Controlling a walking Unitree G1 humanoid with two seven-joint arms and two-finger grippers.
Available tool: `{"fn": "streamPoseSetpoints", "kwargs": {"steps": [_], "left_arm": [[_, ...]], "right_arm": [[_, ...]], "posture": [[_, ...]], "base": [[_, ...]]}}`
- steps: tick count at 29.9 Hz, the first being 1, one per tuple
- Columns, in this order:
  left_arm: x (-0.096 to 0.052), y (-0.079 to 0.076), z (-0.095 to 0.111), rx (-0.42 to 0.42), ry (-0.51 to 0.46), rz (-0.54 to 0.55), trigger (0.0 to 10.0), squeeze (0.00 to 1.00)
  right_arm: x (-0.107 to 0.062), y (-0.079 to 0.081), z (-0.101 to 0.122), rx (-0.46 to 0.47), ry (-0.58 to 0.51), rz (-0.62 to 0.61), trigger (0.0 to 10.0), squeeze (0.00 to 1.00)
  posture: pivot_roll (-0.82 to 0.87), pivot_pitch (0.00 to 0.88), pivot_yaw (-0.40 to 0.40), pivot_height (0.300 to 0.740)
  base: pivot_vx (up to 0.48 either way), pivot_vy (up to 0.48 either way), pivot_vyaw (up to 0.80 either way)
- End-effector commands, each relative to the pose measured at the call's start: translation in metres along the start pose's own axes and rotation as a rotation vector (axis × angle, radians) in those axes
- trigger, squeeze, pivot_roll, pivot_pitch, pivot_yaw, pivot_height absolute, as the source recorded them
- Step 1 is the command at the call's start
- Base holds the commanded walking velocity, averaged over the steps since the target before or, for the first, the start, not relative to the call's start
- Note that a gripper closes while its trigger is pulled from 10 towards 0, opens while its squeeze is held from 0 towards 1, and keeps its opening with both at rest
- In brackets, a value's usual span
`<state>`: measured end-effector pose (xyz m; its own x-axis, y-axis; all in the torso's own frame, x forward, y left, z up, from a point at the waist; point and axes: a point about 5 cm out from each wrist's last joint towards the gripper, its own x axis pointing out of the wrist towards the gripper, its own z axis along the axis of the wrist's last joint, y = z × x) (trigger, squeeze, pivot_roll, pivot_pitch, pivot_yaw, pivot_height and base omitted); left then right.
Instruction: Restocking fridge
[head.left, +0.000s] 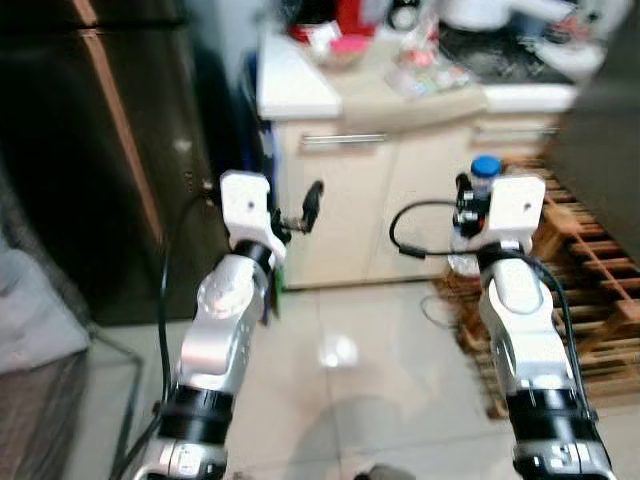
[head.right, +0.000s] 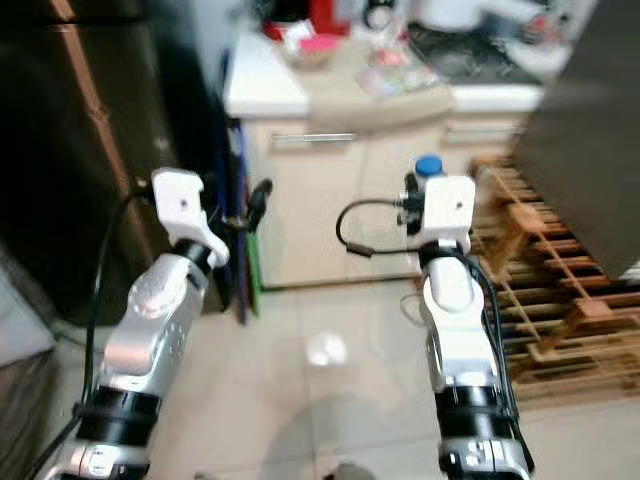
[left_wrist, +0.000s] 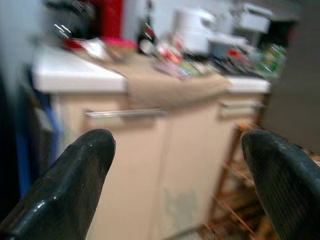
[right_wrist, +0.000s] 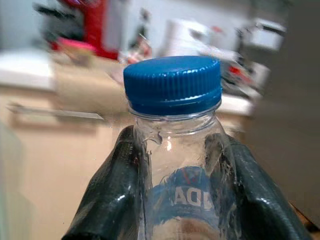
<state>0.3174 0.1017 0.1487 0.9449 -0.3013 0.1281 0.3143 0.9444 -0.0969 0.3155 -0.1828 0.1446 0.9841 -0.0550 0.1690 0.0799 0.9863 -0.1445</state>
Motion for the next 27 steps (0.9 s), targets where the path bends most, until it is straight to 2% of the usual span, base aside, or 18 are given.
{"fn": "streamPoseSetpoints", "kwargs": {"steps": [1,8,11,12,14,17,27], "left_arm": [[-0.001,0.000,0.001,-0.004,-0.016,-0.015,10.0,0.00],[-0.003,-0.016,0.003,-0.009,-0.035,-0.159,10.0,0.00],[-0.001,-0.011,-0.001,-0.022,-0.016,-0.142,10.0,0.00],[-0.001,-0.006,-0.005,-0.049,-0.002,-0.117,10.0,0.00],[-0.001,-0.001,-0.010,-0.052,0.020,-0.088,10.0,0.00],[-0.003,0.003,-0.019,-0.078,0.065,-0.064,10.0,0.00],[-0.003,0.004,-0.017,0.000,0.056,-0.024,10.0,0.00]], "right_arm": [[0.002,-0.001,0.003,0.004,-0.007,0.002,0.0,0.00],[-0.002,-0.006,-0.002,0.003,0.007,-0.006,0.0,0.00],[-0.004,-0.011,-0.003,0.021,0.004,-0.036,0.0,0.00],[-0.007,-0.017,-0.005,0.052,0.007,-0.077,0.0,0.00],[-0.012,-0.026,-0.010,0.095,0.026,-0.127,0.0,0.00],[-0.021,-0.038,-0.021,0.130,0.072,-0.193,0.0,0.00],[-0.019,-0.035,-0.027,0.116,0.091,-0.173,0.0,0.00]], "posture": [[-0.08,0.000,-0.015,0.740],[-0.08,0.000,-0.027,0.740],[-0.09,0.000,-0.032,0.740],[-0.09,0.000,-0.032,0.740],[-0.09,0.000,-0.033,0.740],[-0.10,0.000,-0.032,0.740],[-0.08,0.002,-0.033,0.740]], "base": [[0.000,-0.274,-0.78],[0.000,-0.478,-0.78],[0.000,-0.472,-0.77],[0.000,-0.469,-0.77],[0.000,-0.465,-0.76],[0.000,-0.415,-0.74],[0.000,0.000,-0.74]]}}
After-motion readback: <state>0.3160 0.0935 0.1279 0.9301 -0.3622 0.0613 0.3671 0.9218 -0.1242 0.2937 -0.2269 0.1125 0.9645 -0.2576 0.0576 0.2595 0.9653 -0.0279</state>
